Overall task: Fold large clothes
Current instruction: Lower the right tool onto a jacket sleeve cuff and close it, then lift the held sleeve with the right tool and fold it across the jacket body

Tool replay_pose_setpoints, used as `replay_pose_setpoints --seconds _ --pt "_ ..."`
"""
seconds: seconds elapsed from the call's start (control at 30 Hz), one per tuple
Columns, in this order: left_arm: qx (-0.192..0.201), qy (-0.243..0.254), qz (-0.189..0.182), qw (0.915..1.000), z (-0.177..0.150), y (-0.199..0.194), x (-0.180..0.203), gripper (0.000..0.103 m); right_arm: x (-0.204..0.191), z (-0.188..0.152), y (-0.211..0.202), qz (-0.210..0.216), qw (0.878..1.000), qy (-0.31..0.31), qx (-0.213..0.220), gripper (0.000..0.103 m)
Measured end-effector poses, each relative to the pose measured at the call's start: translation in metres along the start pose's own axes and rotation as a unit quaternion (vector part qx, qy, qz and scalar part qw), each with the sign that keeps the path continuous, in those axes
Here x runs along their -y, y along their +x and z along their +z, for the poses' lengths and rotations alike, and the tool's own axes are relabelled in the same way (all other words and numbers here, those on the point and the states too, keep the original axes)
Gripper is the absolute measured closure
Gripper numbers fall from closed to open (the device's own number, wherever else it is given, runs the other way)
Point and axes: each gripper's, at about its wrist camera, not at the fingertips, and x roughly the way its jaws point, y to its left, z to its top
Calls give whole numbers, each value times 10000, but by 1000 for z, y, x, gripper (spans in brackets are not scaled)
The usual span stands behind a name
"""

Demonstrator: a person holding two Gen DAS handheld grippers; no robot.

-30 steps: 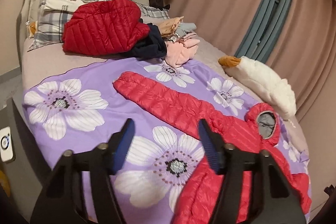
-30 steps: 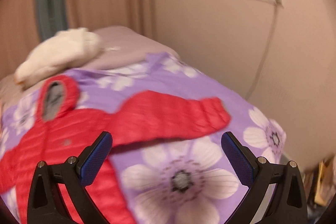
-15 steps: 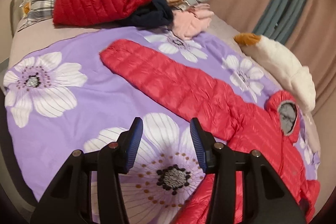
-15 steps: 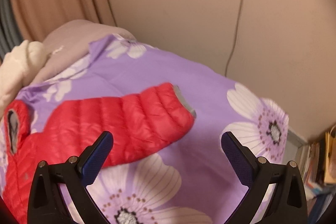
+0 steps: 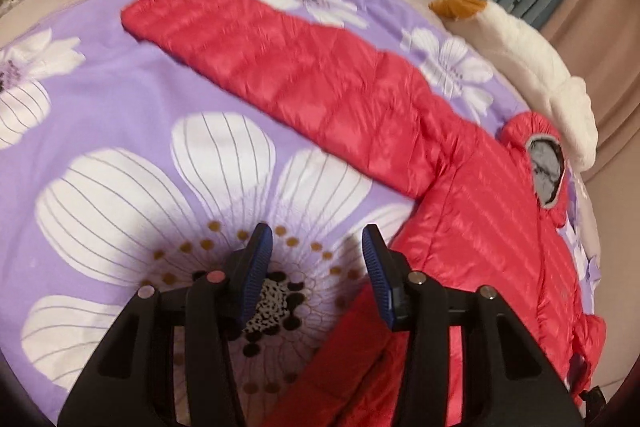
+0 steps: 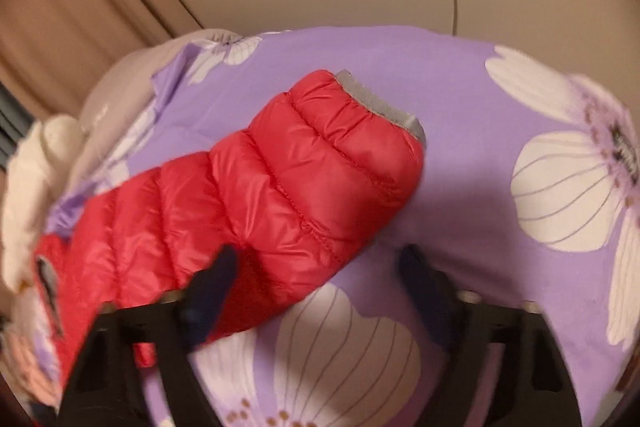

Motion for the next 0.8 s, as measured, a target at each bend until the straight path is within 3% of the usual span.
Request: replay_pose_setpoints --seconds 0.2,0.3,0.6,0.8 --pt "207 604 441 9970 -13 5 16 51 -21 -2 -4 -245 9977 -630 6 76" --pt "223 685 472 9963 -14 9 17 47 -33 -3 -11 -298 9963 -804 14 88" --pt "299 417 107 9986 -13 6 8 45 -62 -17 -60 390 9926 -1108 300 90" --pt "308 402 89 9987 -14 5 8 45 -107 -28 -97 749 9796 -1724 704 90"
